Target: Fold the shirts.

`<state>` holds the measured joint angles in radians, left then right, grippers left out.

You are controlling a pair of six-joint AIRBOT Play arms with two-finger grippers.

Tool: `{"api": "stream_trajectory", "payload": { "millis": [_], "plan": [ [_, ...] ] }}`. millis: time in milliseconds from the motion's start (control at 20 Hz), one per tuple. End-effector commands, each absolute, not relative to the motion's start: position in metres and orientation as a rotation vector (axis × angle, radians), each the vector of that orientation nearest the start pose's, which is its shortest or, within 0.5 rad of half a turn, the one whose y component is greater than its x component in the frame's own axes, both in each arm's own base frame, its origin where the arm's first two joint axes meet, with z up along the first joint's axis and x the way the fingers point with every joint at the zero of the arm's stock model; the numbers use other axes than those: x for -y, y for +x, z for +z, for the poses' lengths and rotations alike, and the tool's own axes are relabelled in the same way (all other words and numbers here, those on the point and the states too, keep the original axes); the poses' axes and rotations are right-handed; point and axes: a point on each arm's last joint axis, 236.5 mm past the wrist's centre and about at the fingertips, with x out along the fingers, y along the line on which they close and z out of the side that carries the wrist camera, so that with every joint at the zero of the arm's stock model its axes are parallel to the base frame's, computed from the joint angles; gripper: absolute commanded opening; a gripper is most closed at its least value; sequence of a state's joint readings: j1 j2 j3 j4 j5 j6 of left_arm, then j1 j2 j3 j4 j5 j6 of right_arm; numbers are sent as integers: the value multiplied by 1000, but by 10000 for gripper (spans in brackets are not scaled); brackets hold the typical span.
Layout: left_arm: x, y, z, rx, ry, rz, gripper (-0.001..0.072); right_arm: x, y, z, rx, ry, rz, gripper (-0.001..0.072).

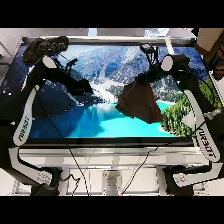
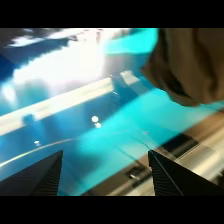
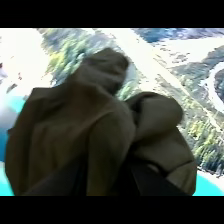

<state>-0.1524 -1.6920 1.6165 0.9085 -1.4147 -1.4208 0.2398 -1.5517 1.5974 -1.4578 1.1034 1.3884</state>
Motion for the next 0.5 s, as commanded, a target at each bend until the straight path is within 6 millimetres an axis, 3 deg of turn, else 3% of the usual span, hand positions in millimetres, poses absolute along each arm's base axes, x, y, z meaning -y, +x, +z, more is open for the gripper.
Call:
{"api": "stream_trajectory", "payload": {
  "millis": [0, 300, 450],
  "plan": [
    [271, 393, 37, -1423, -332, -811, 621, -116, 509, 51, -984, -113, 265, 266],
    [344, 318, -36, -1654, -181, -862, 618, -99, 502, 45, -1031, -160, 236, 265],
    [379, 319, -53, -1667, -322, -843, 617, -94, 504, 46, -1023, -183, 222, 265]
  ]
}}
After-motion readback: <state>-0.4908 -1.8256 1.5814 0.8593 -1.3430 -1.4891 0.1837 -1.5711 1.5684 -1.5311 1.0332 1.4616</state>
